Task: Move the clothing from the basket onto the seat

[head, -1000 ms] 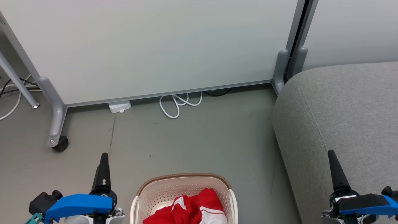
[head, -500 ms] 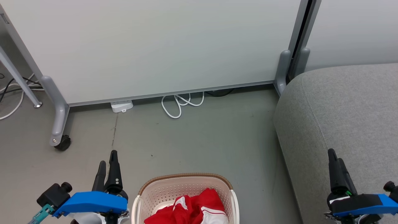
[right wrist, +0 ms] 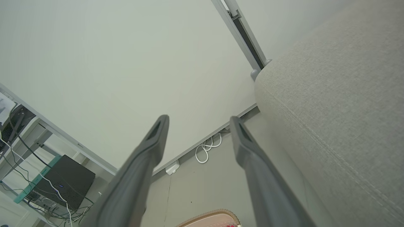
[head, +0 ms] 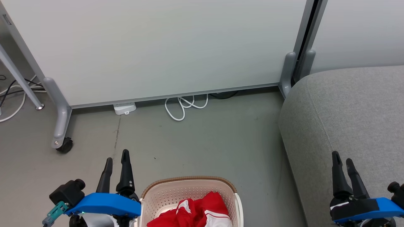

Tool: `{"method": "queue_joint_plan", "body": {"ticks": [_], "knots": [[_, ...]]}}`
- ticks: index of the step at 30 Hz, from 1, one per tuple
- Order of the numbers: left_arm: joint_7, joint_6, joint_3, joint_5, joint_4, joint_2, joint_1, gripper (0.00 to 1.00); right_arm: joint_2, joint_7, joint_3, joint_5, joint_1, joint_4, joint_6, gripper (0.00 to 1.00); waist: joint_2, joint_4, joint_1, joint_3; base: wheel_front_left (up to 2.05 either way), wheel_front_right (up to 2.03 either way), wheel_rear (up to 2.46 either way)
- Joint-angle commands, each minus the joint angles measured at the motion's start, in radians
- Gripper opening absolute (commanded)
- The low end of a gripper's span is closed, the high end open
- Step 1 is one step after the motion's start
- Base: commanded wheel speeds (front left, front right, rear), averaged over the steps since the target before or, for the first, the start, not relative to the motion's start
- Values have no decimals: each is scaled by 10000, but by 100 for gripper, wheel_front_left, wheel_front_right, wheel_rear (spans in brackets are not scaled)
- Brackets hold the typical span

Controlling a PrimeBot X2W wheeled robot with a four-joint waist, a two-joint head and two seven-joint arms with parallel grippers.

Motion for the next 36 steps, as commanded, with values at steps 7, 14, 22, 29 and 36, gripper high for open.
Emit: {"method": "queue_joint_plan", "body": {"ticks": [7,14,22,29,36], "knots": [[-263,63,-216,1141,61,77,-263,100,-95,-269,-3,-1162,11,-250,24,100,0,22,0,-18,0,0,0],[-442,112,-360,1948,153,79,-294,100,-100,-452,30,-1972,92,-279,27,100,0,41,0,-54,0,0,0],[-631,108,-519,2742,198,82,-283,100,-107,-637,52,-2902,158,-212,28,100,0,71,0,-107,0,0,0],[-777,139,-597,3215,350,84,-284,100,-110,-780,73,-3452,194,-178,30,100,0,89,0,-135,0,0,0],[-924,162,-724,3758,484,84,-308,100,-113,-925,30,-4062,230,-220,32,100,0,127,0,-185,0,0,0]]}}
